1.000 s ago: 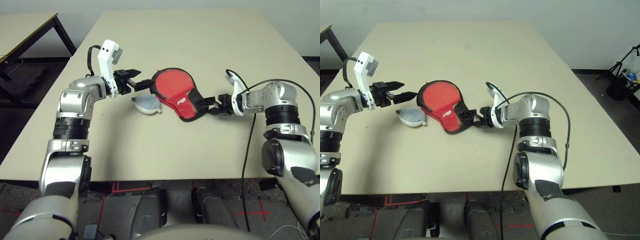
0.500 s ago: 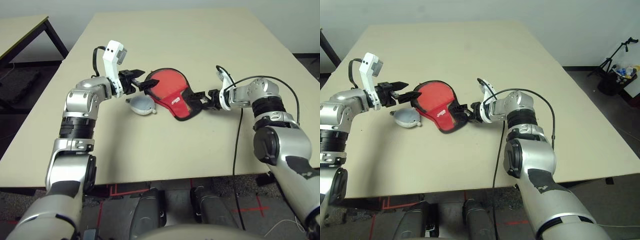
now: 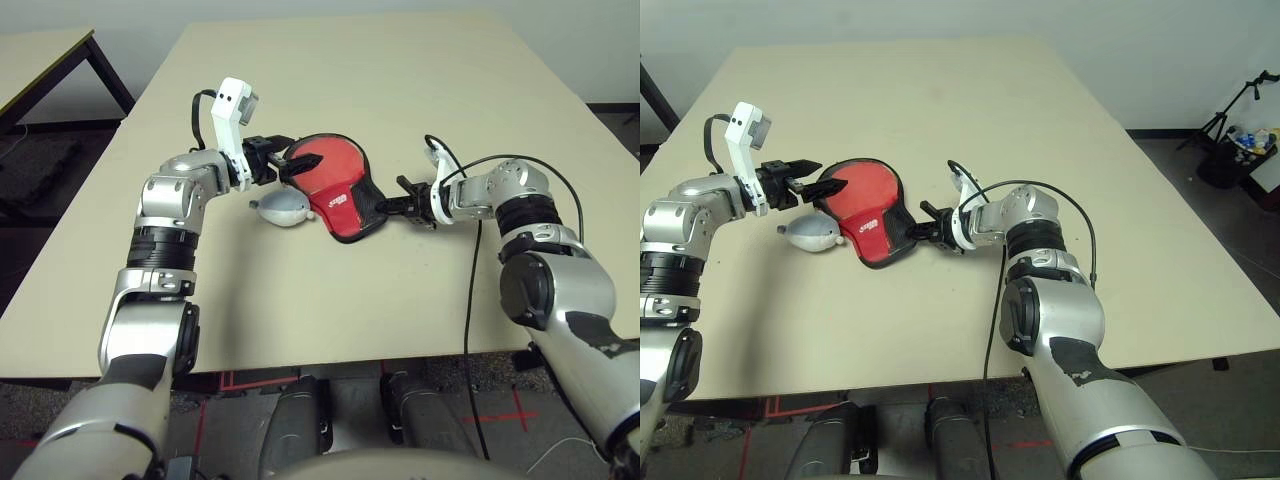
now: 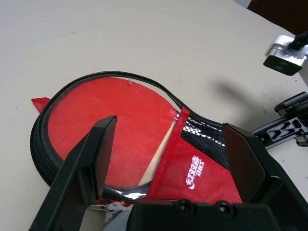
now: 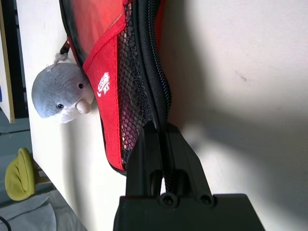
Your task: Store the ping-pong paddle in its case and zip it.
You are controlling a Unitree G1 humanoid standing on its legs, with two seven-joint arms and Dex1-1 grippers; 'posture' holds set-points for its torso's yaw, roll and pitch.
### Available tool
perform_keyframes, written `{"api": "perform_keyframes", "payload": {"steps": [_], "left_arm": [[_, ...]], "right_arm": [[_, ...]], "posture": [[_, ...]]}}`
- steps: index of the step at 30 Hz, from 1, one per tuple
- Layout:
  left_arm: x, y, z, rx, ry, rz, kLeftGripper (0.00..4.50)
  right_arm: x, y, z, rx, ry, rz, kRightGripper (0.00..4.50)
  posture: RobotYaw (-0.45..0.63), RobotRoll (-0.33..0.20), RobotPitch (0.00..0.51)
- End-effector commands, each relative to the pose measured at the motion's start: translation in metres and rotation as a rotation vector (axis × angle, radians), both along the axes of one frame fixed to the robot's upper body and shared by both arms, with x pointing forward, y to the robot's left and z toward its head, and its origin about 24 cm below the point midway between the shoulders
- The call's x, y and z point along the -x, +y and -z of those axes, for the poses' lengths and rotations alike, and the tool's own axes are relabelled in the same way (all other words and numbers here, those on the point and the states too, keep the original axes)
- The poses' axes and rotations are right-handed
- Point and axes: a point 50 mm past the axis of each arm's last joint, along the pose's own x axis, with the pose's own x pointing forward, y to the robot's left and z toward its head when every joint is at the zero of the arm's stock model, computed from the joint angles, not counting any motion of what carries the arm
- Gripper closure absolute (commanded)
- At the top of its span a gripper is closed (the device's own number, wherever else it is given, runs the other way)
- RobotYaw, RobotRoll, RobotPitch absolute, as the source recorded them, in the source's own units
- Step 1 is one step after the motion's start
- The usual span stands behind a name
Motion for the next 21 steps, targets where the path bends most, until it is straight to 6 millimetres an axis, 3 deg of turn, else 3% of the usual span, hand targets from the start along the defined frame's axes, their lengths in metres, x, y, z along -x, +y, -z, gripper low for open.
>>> {"api": "perform_keyframes", "payload": {"steps": [1, 4, 9, 15, 21], "left_arm": [[0.0, 0.0, 0.003, -0.013, 0.006, -0.001, 0.0], [0.0, 0.001, 0.002, -0.014, 0.004, -0.007, 0.0], [0.001, 0.0, 0.006, -0.016, 0.014, -0.008, 0.0], [0.001, -0.003, 0.011, -0.024, 0.031, 0.004, 0.0], [-0.004, -0.011, 0.014, -0.028, 0.043, 0.035, 0.0]], "right_arm": [[0.007, -0.004, 0.0, -0.007, 0.033, -0.021, 4.49], [0.021, -0.014, -0.007, -0.021, 0.062, -0.049, 4.49], [0.049, -0.028, 0.002, -0.061, -0.022, -0.085, 4.49], [0.101, -0.042, 0.01, -0.058, -0.116, 0.079, 4.49], [0.149, -0.013, 0.004, -0.083, -0.054, 0.357, 4.49]], "posture": [[-0.01, 0.0, 0.102], [-0.01, 0.0, 0.107], [-0.03, 0.0, 0.114], [-0.08, 0.0, 0.132], [-0.13, 0.0, 0.142]]}}
